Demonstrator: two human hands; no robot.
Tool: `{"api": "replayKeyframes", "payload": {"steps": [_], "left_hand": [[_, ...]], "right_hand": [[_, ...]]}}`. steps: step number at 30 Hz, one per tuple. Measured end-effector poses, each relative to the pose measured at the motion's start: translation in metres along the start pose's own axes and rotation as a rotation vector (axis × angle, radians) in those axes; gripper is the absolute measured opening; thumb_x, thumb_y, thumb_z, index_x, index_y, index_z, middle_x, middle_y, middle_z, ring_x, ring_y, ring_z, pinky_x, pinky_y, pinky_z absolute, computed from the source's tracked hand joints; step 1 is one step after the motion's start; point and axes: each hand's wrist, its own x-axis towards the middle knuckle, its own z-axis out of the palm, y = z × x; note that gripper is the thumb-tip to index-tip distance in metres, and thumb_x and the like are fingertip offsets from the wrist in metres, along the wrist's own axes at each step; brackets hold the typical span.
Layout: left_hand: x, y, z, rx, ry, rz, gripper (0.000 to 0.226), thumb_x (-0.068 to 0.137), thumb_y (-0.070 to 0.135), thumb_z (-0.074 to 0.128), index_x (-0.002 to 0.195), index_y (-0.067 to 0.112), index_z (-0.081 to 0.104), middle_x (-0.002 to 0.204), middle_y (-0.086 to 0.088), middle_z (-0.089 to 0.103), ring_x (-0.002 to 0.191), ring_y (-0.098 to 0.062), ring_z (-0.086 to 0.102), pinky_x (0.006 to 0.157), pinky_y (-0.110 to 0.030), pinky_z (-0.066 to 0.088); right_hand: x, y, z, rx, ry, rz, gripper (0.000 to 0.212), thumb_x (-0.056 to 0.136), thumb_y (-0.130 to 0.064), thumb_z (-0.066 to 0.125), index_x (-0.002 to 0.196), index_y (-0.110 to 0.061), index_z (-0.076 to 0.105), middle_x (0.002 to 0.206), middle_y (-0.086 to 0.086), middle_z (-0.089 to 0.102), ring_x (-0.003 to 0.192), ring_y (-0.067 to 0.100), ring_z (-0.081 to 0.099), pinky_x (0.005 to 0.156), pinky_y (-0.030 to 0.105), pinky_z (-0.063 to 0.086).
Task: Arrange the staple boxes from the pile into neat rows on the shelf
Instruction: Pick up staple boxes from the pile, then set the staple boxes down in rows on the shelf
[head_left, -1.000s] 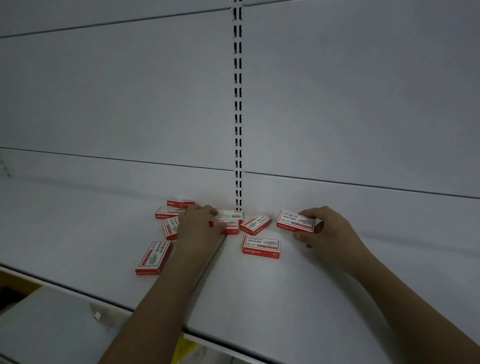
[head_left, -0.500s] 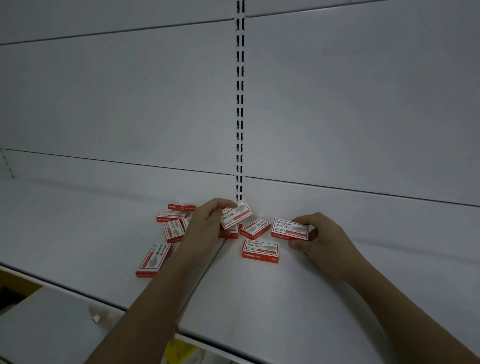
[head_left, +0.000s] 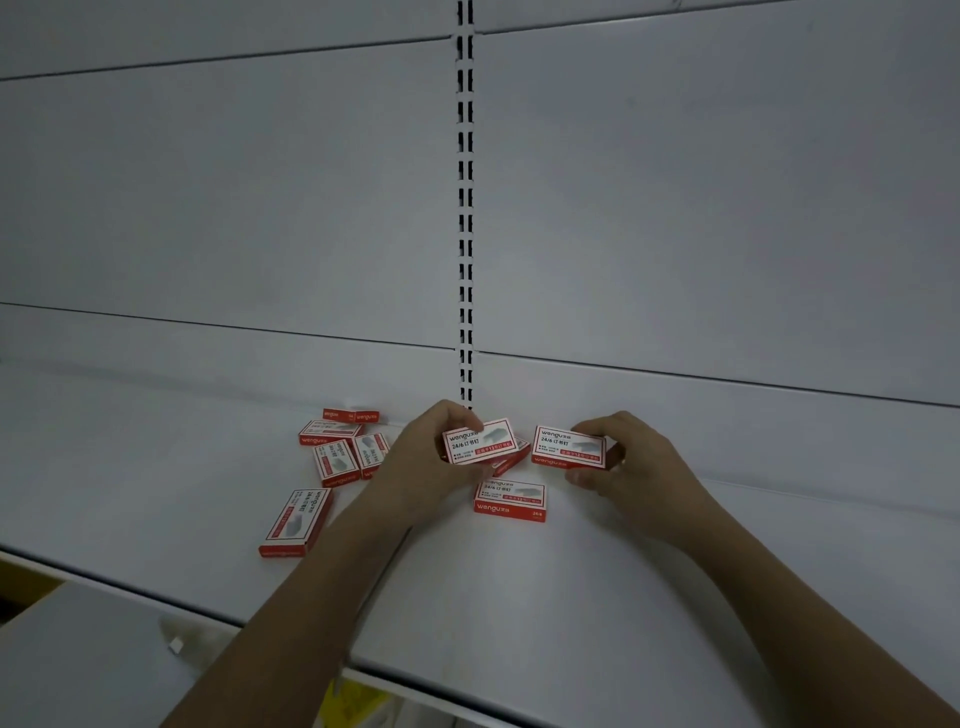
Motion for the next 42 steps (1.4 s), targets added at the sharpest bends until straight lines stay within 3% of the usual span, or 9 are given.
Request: {"api": "replayKeyframes", "payload": {"steps": [5, 9, 14, 19, 24, 28, 32, 36, 42], "left_hand": [[0.001, 0.000, 0.002, -0.002, 0.004, -0.033, 0.047, 0.071, 0.018, 0.084, 0.098, 0.037, 0.051, 0.103, 0.015, 0.065, 0.088, -0.001, 0.066, 0.064, -0.015, 0.054], [-0.001, 0.001, 0.003, -0.051, 0.013, -0.001, 0.038, 0.072, 0.017, 0.083, 0.098, 0.031, 0.059, 0.100, 0.012, 0.066, 0.087, -0.003, 0.064, 0.064, -0.010, 0.049], [-0.001, 0.008, 0.004, -0.061, 0.076, 0.040, 0.042, 0.067, 0.010, 0.085, 0.103, 0.019, 0.068, 0.104, 0.006, 0.058, 0.084, -0.001, 0.060, 0.069, -0.005, 0.045], [-0.007, 0.023, 0.006, -0.081, 0.055, -0.024, 0.045, 0.068, 0.006, 0.084, 0.109, 0.015, 0.067, 0.106, -0.001, 0.065, 0.094, -0.013, 0.064, 0.080, -0.022, 0.053], [-0.027, 0.061, 0.027, -0.109, -0.004, 0.008, 0.039, 0.069, 0.003, 0.082, 0.103, 0.016, 0.067, 0.100, -0.003, 0.070, 0.092, -0.017, 0.066, 0.076, -0.024, 0.052], [-0.053, 0.106, 0.068, -0.094, -0.091, 0.039, 0.037, 0.070, 0.008, 0.082, 0.102, 0.020, 0.067, 0.097, 0.003, 0.070, 0.082, -0.012, 0.064, 0.061, -0.018, 0.048], [-0.092, 0.157, 0.131, -0.061, -0.120, 0.104, 0.038, 0.071, 0.010, 0.082, 0.104, 0.020, 0.067, 0.106, 0.002, 0.063, 0.086, -0.006, 0.062, 0.062, -0.007, 0.041], [-0.138, 0.216, 0.208, -0.045, -0.169, 0.143, 0.038, 0.075, 0.018, 0.080, 0.110, 0.019, 0.066, 0.110, 0.001, 0.061, 0.091, -0.010, 0.062, 0.068, -0.010, 0.041], [-0.196, 0.299, 0.321, -0.077, -0.299, 0.258, 0.037, 0.076, 0.025, 0.079, 0.110, 0.025, 0.066, 0.104, 0.010, 0.060, 0.077, -0.003, 0.054, 0.068, -0.017, 0.040]], "right_hand": [[-0.001, -0.005, -0.007, -0.006, -0.006, 0.002, 0.039, 0.076, -0.021, 0.078, 0.108, -0.031, 0.058, 0.097, -0.017, 0.052, 0.076, -0.003, 0.054, 0.063, 0.004, 0.040], [-0.005, -0.012, -0.015, 0.015, 0.014, 0.053, 0.037, 0.076, -0.022, 0.078, 0.108, -0.032, 0.059, 0.094, -0.016, 0.055, 0.070, 0.005, 0.058, 0.050, 0.006, 0.041], [-0.012, -0.021, -0.023, -0.055, 0.112, 0.070, 0.038, 0.078, -0.018, 0.077, 0.113, -0.019, 0.063, 0.105, -0.003, 0.057, 0.071, -0.005, 0.056, 0.061, 0.003, 0.040], [-0.041, -0.025, -0.045, -0.108, 0.151, 0.088, 0.041, 0.075, -0.006, 0.076, 0.113, -0.015, 0.065, 0.108, 0.001, 0.057, 0.082, 0.004, 0.055, 0.070, 0.002, 0.040], [-0.081, -0.022, -0.094, -0.133, 0.138, 0.126, 0.044, 0.072, -0.006, 0.078, 0.112, -0.021, 0.065, 0.104, -0.007, 0.059, 0.085, 0.007, 0.059, 0.069, 0.007, 0.042], [-0.132, -0.011, -0.143, -0.173, 0.159, 0.159, 0.045, 0.072, -0.009, 0.079, 0.111, -0.025, 0.064, 0.103, -0.013, 0.060, 0.088, 0.005, 0.059, 0.071, 0.012, 0.043], [-0.207, 0.011, -0.204, -0.180, 0.221, 0.217, 0.044, 0.074, -0.016, 0.079, 0.112, -0.030, 0.061, 0.102, -0.017, 0.059, 0.085, -0.001, 0.060, 0.064, 0.008, 0.040], [-0.296, 0.033, -0.276, -0.218, 0.292, 0.305, 0.044, 0.074, -0.019, 0.079, 0.113, -0.029, 0.062, 0.105, -0.012, 0.063, 0.081, -0.002, 0.062, 0.063, 0.009, 0.042], [-0.412, 0.056, -0.382, -0.356, 0.356, 0.426, 0.046, 0.076, -0.022, 0.078, 0.119, -0.021, 0.063, 0.110, -0.008, 0.066, 0.075, -0.005, 0.059, 0.058, 0.009, 0.043]]}}
